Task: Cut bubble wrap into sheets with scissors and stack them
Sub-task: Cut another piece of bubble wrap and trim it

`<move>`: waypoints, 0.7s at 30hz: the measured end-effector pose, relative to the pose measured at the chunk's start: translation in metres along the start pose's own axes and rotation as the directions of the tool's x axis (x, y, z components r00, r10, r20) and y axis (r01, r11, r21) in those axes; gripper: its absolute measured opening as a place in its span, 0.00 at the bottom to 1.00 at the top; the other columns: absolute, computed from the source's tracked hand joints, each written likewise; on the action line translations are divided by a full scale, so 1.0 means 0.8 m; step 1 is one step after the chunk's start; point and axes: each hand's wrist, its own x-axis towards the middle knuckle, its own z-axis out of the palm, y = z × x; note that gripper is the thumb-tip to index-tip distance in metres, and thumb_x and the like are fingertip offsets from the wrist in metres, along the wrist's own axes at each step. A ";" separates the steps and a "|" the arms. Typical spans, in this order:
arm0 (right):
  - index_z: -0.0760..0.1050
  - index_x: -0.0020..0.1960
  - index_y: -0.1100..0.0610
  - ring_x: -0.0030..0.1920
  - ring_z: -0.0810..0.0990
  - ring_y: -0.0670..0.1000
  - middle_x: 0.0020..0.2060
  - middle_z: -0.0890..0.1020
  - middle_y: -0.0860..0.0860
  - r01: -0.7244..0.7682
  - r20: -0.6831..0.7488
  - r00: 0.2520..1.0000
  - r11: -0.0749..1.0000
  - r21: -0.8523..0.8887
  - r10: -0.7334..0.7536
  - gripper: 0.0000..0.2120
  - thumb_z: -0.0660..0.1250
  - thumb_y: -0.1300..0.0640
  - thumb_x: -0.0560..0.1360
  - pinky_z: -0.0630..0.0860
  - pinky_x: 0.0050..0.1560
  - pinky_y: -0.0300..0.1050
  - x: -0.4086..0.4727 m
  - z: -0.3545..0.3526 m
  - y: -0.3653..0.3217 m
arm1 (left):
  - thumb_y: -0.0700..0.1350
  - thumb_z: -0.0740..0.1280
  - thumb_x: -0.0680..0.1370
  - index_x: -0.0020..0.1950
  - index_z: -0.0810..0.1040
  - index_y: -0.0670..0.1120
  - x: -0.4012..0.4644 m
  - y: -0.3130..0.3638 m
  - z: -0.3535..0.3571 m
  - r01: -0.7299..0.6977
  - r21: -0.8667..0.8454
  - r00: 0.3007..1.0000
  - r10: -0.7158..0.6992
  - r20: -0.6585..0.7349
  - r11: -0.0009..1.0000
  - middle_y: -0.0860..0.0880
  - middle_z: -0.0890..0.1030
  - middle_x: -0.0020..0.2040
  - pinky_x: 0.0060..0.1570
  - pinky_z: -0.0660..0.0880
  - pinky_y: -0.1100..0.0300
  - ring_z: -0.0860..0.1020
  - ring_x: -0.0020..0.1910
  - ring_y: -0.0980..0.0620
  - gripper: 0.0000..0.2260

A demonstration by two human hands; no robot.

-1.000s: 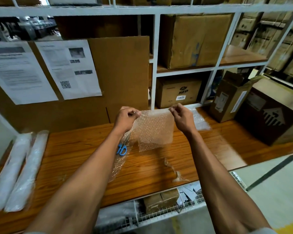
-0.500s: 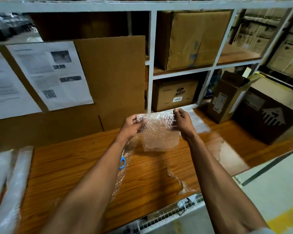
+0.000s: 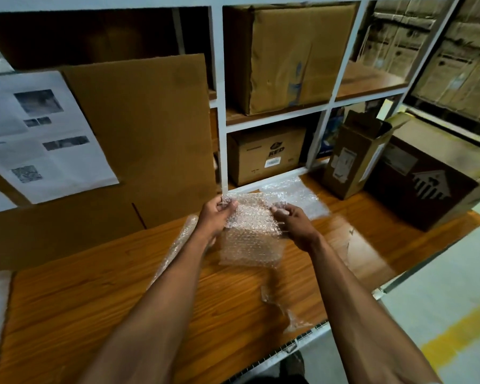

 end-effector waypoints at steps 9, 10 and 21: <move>0.80 0.60 0.55 0.36 0.78 0.50 0.40 0.79 0.50 -0.013 -0.014 1.000 0.999 0.036 0.014 0.12 0.66 0.47 0.85 0.78 0.36 0.48 0.075 -0.097 -0.017 | 0.55 0.82 0.69 0.82 0.59 0.46 0.063 0.001 0.096 0.119 -0.118 0.987 -0.104 0.120 0.986 0.43 0.69 0.77 0.69 0.73 0.41 0.73 0.72 0.42 0.48; 0.78 0.61 0.57 0.38 0.81 0.51 0.41 0.82 0.51 -0.019 0.007 1.000 0.999 0.045 0.019 0.13 0.65 0.48 0.85 0.79 0.36 0.49 0.083 -0.110 -0.022 | 0.57 0.83 0.66 0.83 0.59 0.48 0.074 -0.002 0.107 0.139 -0.116 0.982 -0.122 0.145 0.983 0.43 0.68 0.78 0.68 0.74 0.39 0.74 0.72 0.42 0.52; 0.76 0.66 0.57 0.45 0.84 0.56 0.56 0.87 0.60 -0.192 0.210 0.957 0.979 -0.061 0.201 0.12 0.63 0.53 0.86 0.80 0.37 0.47 0.183 -0.237 -0.030 | 0.47 0.75 0.78 0.83 0.57 0.43 0.164 -0.032 0.210 0.213 -0.062 0.977 -0.211 0.041 0.975 0.42 0.67 0.79 0.67 0.68 0.52 0.71 0.73 0.45 0.39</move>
